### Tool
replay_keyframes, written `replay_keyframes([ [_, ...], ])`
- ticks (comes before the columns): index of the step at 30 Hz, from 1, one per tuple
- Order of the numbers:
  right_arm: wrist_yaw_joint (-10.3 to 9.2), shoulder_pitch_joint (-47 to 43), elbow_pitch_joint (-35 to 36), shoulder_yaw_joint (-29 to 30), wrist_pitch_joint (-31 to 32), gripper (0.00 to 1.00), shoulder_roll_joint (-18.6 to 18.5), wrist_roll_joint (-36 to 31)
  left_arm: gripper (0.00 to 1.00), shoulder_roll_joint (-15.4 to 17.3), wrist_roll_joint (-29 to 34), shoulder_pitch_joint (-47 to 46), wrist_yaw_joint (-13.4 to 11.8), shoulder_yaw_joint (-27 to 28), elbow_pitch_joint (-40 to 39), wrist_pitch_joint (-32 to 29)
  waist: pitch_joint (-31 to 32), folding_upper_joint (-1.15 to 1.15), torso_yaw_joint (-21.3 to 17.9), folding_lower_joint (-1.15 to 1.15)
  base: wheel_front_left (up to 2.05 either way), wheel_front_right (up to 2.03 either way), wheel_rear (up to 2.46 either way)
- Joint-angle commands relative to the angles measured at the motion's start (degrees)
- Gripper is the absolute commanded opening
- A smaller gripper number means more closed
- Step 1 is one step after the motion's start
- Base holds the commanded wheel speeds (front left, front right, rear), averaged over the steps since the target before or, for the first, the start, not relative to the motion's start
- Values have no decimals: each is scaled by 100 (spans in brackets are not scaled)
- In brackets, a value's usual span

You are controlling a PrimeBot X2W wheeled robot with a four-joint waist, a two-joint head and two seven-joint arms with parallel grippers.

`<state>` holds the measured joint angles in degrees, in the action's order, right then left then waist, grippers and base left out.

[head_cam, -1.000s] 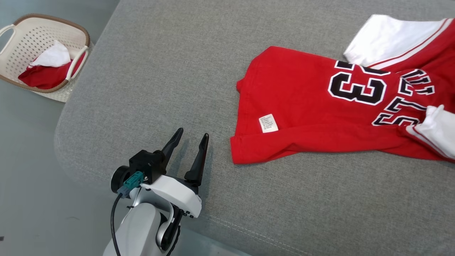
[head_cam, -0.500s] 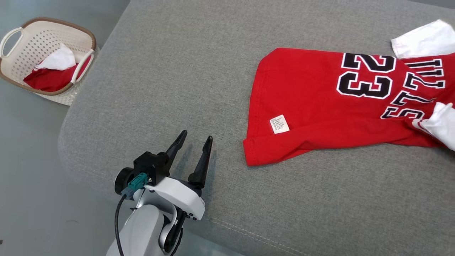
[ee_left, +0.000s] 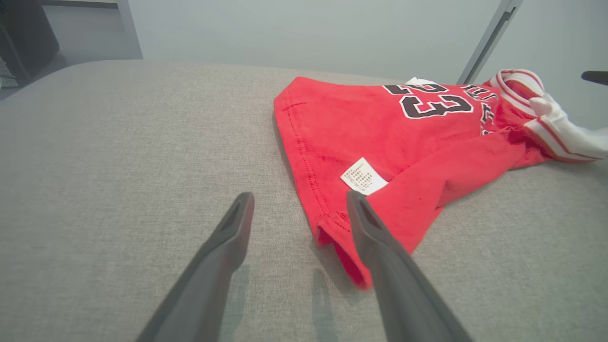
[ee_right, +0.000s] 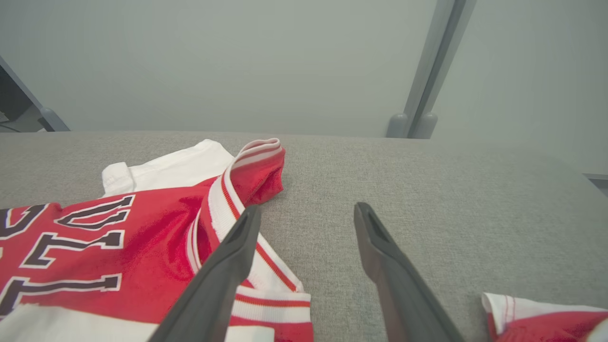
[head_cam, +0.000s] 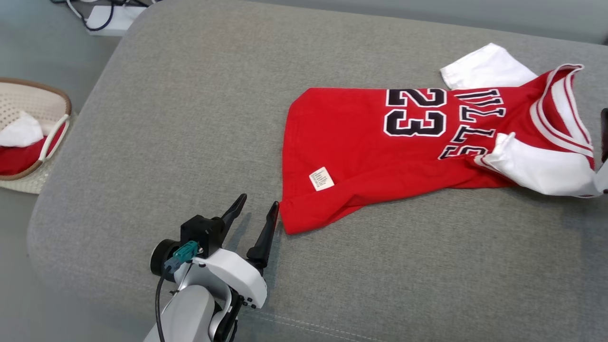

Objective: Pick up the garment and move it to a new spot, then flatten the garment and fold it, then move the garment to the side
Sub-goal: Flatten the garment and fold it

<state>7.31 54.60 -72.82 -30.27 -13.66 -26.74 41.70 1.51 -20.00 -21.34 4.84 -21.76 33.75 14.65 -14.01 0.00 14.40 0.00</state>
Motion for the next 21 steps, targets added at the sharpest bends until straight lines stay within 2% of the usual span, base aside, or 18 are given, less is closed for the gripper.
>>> replay_keyframes([
  [1,18,-206,133,-82,-84,100,-29,10,100,137,51,-27,28,198,-81,35,143,0,-202,0,0,0,0],
  [11,18,-976,1165,-124,-131,100,182,71,100,258,146,-255,229,498,502,35,232,0,-847,0,0,0,0],
  [17,18,-1224,1546,-183,-133,100,340,53,100,281,91,-350,259,456,690,35,238,0,-1012,0,0,0,0],
  [21,18,-1213,1786,-421,-110,100,440,95,100,258,40,-359,262,347,594,35,202,0,-1003,0,0,0,0],
])
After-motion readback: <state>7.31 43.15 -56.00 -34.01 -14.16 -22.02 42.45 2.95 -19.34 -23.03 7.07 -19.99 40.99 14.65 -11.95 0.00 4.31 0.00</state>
